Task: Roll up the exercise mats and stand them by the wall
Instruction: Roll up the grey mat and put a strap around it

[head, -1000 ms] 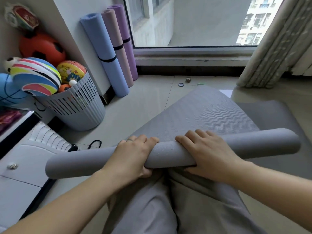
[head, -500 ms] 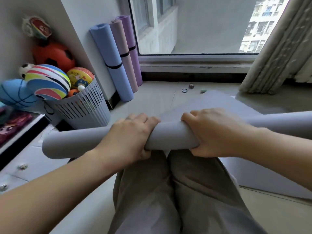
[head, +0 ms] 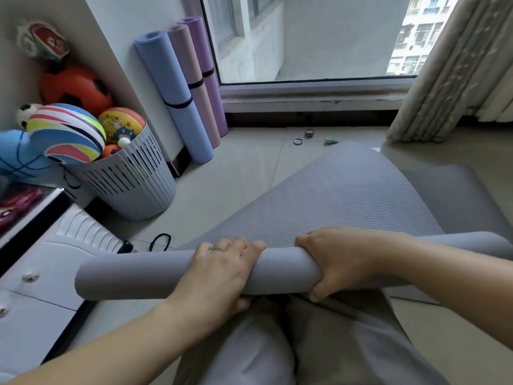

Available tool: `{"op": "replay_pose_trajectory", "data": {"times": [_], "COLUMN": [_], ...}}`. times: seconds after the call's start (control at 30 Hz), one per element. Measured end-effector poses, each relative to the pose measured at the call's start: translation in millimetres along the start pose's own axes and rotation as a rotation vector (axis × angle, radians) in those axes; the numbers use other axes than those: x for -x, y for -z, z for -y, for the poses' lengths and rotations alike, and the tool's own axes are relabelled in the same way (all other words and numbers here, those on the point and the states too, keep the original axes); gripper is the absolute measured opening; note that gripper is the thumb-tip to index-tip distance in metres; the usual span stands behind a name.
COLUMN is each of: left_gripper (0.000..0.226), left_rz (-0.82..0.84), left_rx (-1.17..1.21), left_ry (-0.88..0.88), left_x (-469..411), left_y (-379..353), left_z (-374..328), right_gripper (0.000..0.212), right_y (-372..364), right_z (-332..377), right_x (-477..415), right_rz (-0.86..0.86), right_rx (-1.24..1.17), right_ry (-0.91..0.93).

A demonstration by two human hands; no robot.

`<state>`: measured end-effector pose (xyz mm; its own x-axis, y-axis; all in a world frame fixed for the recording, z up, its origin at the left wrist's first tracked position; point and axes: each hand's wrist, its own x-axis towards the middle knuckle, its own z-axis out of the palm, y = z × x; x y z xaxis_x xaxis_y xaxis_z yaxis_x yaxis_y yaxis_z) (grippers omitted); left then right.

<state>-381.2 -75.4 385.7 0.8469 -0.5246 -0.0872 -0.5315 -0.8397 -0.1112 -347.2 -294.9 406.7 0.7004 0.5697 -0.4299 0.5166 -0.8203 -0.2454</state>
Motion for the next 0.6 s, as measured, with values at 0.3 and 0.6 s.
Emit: {"op": "replay_pose_trajectory", "data": {"times": [0.3, 0.6], "left_gripper": [0.071, 0.090], "left_rz": [0.249, -0.208], "left_rx": [0.343, 0.011], "left_ry": [-0.007, -0.016], "left_x": [-37.3, -45.6], "left_y": [10.7, 2.4], "left_z": [25.1, 27.0], "right_gripper": [0.072, 0.062], "right_y": [-31.4, 15.0], "right_z": [0.4, -21.4], "right_x": [9.5, -9.3], "right_rz": [-0.392, -0.338], "right_rx": [0.288, 0.139], "right_ry": [-0.061, -0.057]}}
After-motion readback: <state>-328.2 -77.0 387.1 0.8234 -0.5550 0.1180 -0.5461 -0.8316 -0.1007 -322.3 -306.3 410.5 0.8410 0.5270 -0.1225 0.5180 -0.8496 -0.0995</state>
